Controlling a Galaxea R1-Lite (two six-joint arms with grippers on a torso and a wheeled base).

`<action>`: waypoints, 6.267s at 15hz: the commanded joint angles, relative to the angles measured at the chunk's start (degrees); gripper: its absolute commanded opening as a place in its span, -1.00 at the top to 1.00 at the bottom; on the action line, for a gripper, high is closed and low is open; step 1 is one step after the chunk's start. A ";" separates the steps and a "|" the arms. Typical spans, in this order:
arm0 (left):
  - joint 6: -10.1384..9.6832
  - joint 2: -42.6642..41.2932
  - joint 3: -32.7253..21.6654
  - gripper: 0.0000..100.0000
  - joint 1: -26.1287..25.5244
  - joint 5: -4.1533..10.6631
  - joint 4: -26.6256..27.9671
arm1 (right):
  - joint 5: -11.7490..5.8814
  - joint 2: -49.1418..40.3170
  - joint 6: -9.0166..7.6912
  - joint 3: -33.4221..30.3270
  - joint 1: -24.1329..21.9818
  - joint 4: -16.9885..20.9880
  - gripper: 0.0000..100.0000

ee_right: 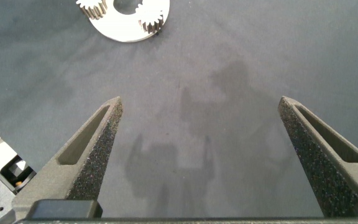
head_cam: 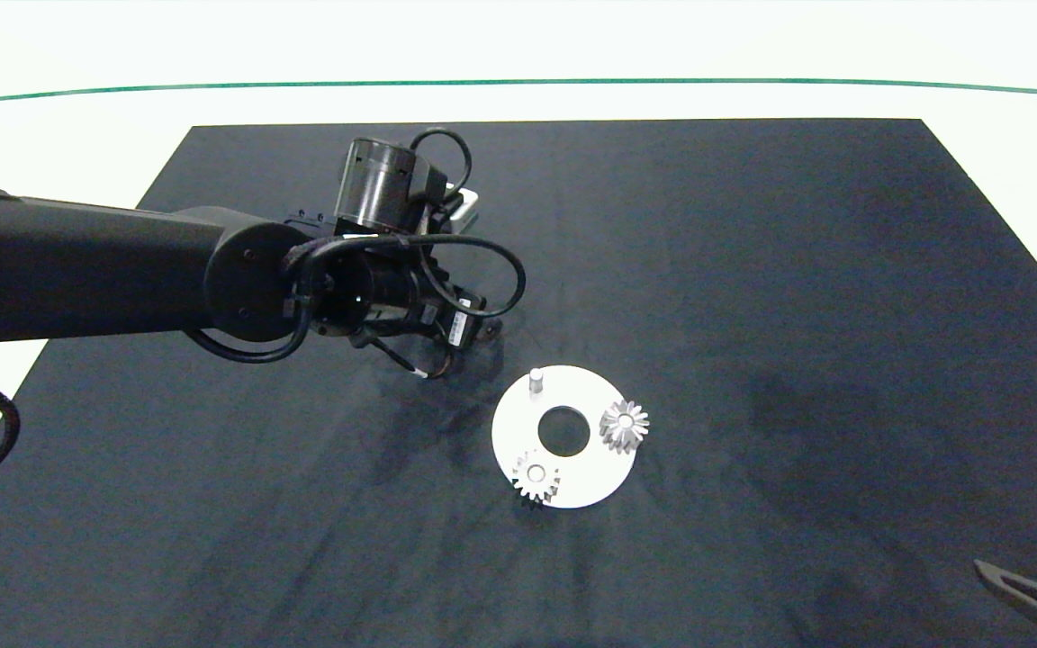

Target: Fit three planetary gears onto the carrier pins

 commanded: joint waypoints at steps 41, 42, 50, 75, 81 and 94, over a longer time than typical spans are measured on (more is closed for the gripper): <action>0.41 -1.86 2.83 0.45 -0.71 0.09 0.21 | -0.16 0.55 -0.11 0.77 0.02 -0.21 -1.00; 0.41 -2.74 2.83 0.48 -0.80 0.09 0.21 | -0.16 0.28 -0.11 0.77 0.02 -0.21 -1.00; -0.82 -6.17 6.26 0.62 -11.96 0.09 0.12 | -0.16 0.11 -0.20 0.77 0.02 -0.21 -1.00; -0.03 -3.09 6.34 0.62 -14.42 0.17 -0.06 | -0.16 0.02 -0.11 0.77 0.02 -0.21 -1.00; -0.03 -2.74 6.52 0.62 -14.42 0.17 -0.06 | -0.16 0.02 -0.20 0.77 0.02 -0.21 -1.00; 0.23 -2.48 6.17 0.62 -14.51 1.41 -0.15 | -0.16 0.02 -0.20 0.77 0.02 -0.21 -1.00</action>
